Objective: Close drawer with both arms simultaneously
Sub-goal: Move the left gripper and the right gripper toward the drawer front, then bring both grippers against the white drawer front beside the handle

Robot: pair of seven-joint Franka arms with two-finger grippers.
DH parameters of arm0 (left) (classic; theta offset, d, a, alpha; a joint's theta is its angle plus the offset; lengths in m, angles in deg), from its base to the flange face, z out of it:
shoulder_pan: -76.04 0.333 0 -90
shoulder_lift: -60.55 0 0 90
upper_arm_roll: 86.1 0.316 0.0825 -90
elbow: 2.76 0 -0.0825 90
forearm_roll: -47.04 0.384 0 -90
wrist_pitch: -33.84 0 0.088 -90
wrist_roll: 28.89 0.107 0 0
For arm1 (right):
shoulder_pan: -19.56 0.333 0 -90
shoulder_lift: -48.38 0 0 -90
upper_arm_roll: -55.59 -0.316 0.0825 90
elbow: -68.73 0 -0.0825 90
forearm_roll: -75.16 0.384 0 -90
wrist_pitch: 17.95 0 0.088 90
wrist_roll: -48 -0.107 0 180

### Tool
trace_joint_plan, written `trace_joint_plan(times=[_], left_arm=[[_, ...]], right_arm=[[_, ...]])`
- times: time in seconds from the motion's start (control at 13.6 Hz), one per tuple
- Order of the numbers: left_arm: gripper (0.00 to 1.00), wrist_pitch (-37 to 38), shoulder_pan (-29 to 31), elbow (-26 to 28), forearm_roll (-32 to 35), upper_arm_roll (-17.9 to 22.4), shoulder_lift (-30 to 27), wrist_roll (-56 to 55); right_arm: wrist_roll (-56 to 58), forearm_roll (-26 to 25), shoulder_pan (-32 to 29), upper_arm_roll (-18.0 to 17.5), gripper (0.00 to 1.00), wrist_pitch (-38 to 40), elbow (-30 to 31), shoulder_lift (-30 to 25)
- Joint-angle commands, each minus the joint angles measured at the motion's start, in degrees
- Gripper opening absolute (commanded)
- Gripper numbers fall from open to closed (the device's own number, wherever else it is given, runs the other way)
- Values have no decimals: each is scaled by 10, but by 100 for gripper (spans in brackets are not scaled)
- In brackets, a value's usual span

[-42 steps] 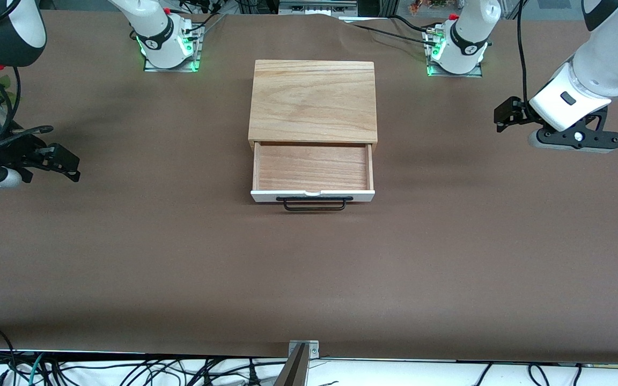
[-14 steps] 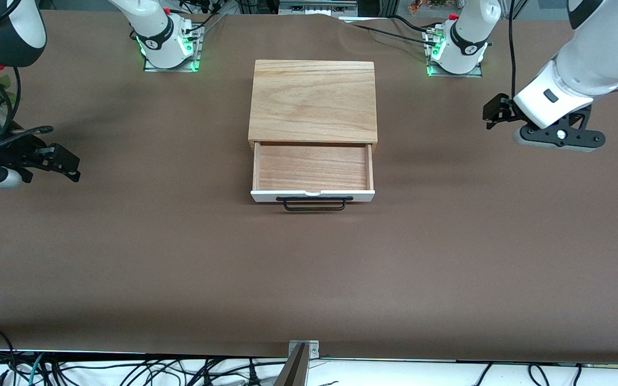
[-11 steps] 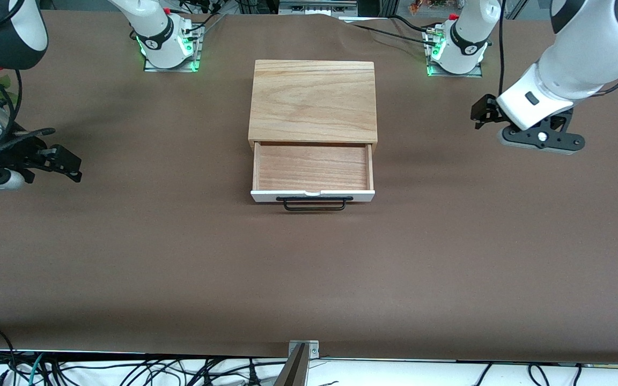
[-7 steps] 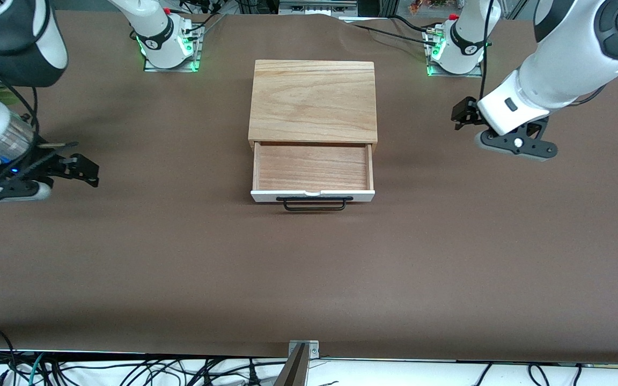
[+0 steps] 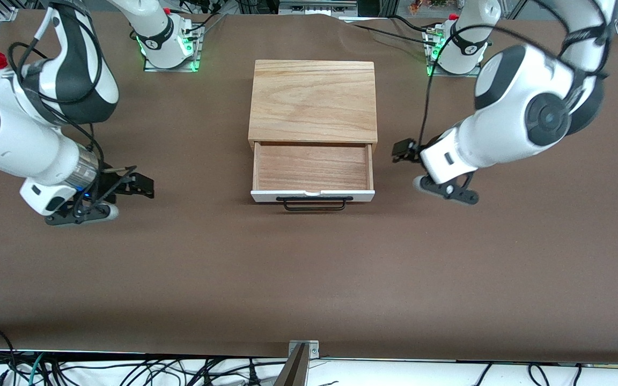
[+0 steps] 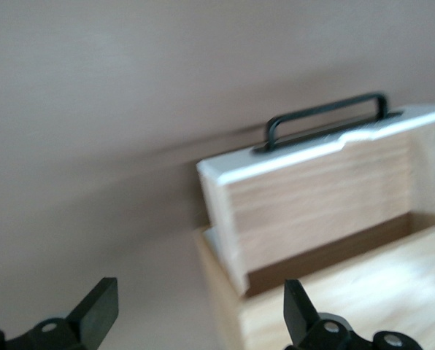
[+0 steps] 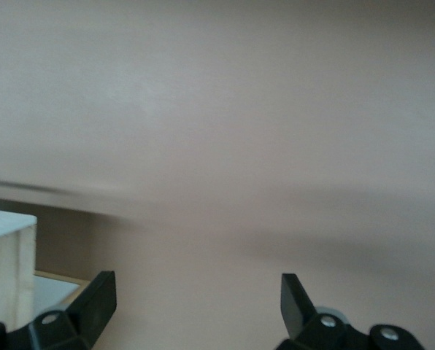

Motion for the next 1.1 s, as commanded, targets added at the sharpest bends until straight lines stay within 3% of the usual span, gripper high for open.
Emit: trace_joint_plan(times=[0.0,0.29,0.44,0.73,1.03], left_arm=[[100,-58,-3,-31,-77,1,68,5],[100,-190,-11,-60,-157,1,148,16],[100,-209,-12,-101,-185,1,199,63],[100,-200,-13,-56,-283,1,201,156],[100,-130,-13,-42,-281,0,200,157]], right_arm=[[-1,38,12,-1,100,-29,-10,35],[7,134,31,-22,100,-56,-30,103],[8,140,34,-37,100,-68,-47,132],[8,154,34,-71,100,-98,-55,155],[8,160,35,-95,100,-98,-54,170]])
